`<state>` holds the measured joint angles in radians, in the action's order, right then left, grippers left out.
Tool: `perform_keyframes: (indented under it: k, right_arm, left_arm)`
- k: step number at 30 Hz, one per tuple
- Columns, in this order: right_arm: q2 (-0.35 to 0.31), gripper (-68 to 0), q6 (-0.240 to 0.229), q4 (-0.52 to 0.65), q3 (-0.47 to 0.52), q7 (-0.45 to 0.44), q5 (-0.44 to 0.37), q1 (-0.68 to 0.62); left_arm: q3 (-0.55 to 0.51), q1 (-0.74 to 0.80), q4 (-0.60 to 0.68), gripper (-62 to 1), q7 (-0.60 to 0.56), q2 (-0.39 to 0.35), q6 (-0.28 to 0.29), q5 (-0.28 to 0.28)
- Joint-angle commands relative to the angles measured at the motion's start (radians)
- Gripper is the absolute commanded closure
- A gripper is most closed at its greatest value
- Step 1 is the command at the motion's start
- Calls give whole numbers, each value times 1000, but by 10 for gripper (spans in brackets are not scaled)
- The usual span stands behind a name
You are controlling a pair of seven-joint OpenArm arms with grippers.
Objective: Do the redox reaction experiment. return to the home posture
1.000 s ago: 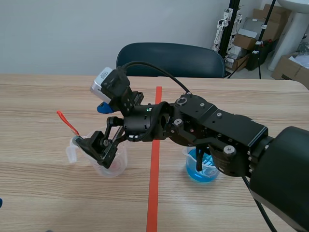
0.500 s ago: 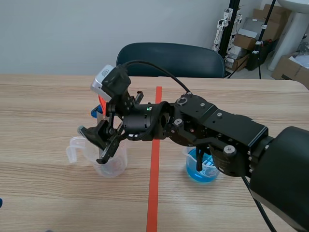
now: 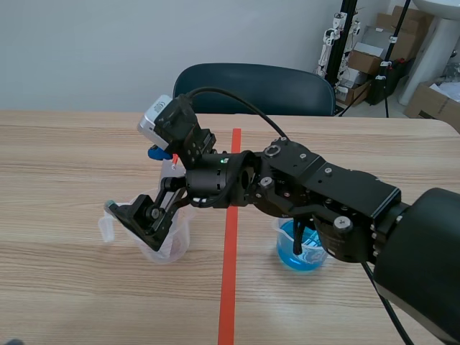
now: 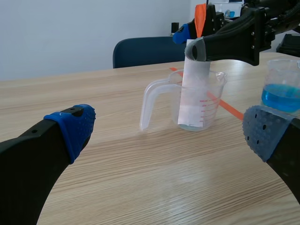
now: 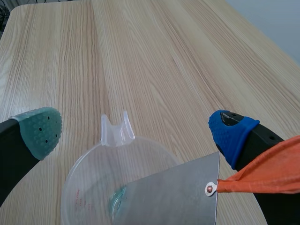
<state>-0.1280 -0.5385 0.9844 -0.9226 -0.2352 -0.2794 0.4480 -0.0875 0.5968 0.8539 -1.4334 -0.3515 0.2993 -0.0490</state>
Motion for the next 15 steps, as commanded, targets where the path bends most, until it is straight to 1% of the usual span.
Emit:
perform_keyframes:
  k: [1,3,7,9,15]
  right_arm:
    - [-9,-679,-3,17,10,-15,-11,15]
    - [-27,-679,-3,45,10,-19,-12,15]
    - [-77,-679,-3,144,11,-18,-12,18]
    - [-110,-679,-3,204,15,-17,-13,18]
    - [-228,-679,-3,372,20,-14,-55,20]
  left_arm:
    - [-5,24,24,-623,-18,-20,2,14]
    - [-5,39,33,-623,-18,-44,2,35]
    - [-5,67,62,-623,-18,-97,2,59]
    - [-5,82,80,-623,-18,-125,2,94]
    - [-5,125,144,-623,-18,-222,2,216]
